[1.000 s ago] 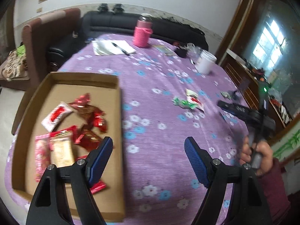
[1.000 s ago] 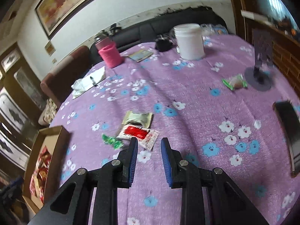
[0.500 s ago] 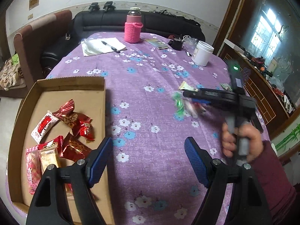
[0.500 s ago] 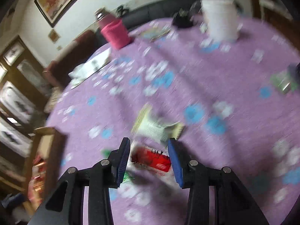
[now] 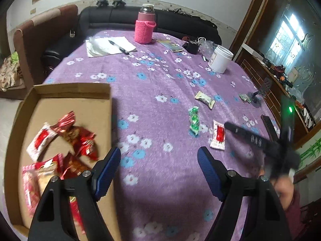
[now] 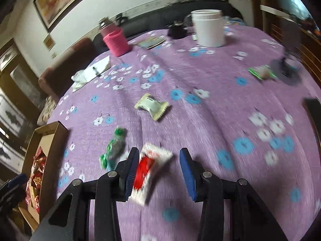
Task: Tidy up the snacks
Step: 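Grasp the green candy strip with the left tool while the right tool grasps a white-red packet, then carry the green candies and white-red packet over the box with both tools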
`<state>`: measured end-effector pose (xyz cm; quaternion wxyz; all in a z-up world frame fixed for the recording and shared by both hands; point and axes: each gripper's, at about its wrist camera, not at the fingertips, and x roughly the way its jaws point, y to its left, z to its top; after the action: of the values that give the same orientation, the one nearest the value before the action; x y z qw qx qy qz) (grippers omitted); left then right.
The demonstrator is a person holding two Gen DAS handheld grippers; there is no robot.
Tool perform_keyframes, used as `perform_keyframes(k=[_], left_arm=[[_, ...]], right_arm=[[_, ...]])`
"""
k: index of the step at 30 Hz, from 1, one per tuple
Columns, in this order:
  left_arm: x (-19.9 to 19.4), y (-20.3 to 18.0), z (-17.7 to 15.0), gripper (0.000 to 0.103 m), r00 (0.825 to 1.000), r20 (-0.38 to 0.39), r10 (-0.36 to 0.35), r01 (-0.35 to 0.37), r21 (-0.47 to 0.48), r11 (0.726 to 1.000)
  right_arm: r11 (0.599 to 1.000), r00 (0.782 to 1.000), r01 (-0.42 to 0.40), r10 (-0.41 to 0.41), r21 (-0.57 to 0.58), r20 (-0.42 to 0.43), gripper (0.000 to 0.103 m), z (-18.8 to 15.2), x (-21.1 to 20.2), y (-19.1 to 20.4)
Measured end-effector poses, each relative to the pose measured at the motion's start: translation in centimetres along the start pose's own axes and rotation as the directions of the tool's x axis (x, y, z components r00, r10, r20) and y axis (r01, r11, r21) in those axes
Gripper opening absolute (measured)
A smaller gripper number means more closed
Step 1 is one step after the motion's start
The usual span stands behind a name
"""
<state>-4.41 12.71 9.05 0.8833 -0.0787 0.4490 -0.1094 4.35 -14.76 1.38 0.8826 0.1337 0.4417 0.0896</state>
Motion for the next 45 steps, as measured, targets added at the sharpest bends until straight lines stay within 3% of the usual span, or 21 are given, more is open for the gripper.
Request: perform_keyframes(k=[2,8,9,10,11,18,19,21,22,23,24,25,30,38,41,45], left_arm=[[1.0,-0.6,0.8,0.078,1.0,-0.009,-0.012,0.012,-0.005,1.0],[4.5,-3.9,2.9,0.078,0.999,-0.05,-0.022,0.025,0.063,0.998],[5.1,-4.3,3.1,0.078,0.999,-0.053,-0.01,0.015,0.08,0.997],[5.9,-4.7,3.4,0.078,0.998,-0.062,0.007,-0.001,0.095,0.995],[6.6,-5.0,3.6,0.078,0.997,-0.071,0.011,-0.004,0.105,0.994],[12.4,-7.8,4.0,0.078,0.993,-0.104,0.05,-0.026,0.217,0.976],[12.9,-7.9,3.9,0.075,0.992,-0.109,0.058,-0.032,0.224,0.974],[14.2,-8.1,3.7,0.058,0.989,-0.14,0.055,-0.021,0.232,0.972],[14.5,-8.1,3.6,0.037,0.986,-0.156,0.05,-0.012,0.236,0.972],[14.5,-8.3,3.5,0.025,0.988,-0.134,0.073,-0.036,0.256,0.966],[14.5,-8.5,3.3,0.019,0.989,-0.124,0.083,-0.046,0.278,0.96],[14.6,-8.6,3.3,0.019,0.989,-0.126,0.079,-0.041,0.274,0.961],[13.0,-7.2,3.2,0.019,0.995,-0.101,0.025,-0.005,0.193,0.981],[4.5,-2.0,2.8,0.019,0.999,0.021,-0.047,0.046,0.056,0.997],[1.0,1.6,2.3,0.019,0.997,0.068,-0.023,0.023,0.002,1.0],[-2.8,7.6,2.1,0.019,0.989,0.115,0.09,-0.082,-0.068,0.994]], right_arm=[[1.0,1.0,-0.013,0.013,0.0,-0.023,0.054,-0.2,0.3,0.6],[0.996,0.999,0.036,-0.038,-0.081,-0.035,0.054,-0.3,3.2,2.8],[0.994,0.998,0.049,-0.052,-0.099,-0.024,0.05,-0.6,3.1,2.8],[0.991,0.997,0.07,-0.073,-0.115,-0.018,0.033,-0.8,3.2,2.8],[0.988,0.996,0.09,-0.092,-0.127,-0.011,0.023,-0.8,3.1,2.6],[0.998,0.999,0.05,-0.05,-0.023,0.01,0.018,0.0,1.7,-0.8],[0.999,0.999,0.043,-0.043,-0.015,0.017,0.017,0.1,1.6,-1.0],[1.0,0.999,0.018,-0.018,-0.006,0.034,0.017,0.2,1.2,-1.3],[1.0,0.999,0.021,-0.02,-0.009,0.038,0.017,0.2,1.2,-1.2],[1.0,0.999,0.027,-0.026,-0.016,0.043,0.017,0.2,1.1,-1.0],[0.999,0.999,0.025,-0.024,-0.019,0.042,0.017,0.2,1.2,-0.9],[1.0,0.999,0.02,-0.02,-0.02,0.039,0.017,0.2,1.2,-0.9],[1.0,0.998,-0.026,0.026,-0.006,0.05,0.016,0.2,1.0,-1.0],[0.992,0.984,-0.119,0.123,-0.035,0.132,0.016,0.2,-0.6,0.0],[0.991,0.983,-0.121,0.128,-0.058,0.133,0.016,0.0,-0.6,1.1],[0.985,0.981,-0.146,0.157,-0.097,0.113,0.017,-0.2,-1.3,3.7]])
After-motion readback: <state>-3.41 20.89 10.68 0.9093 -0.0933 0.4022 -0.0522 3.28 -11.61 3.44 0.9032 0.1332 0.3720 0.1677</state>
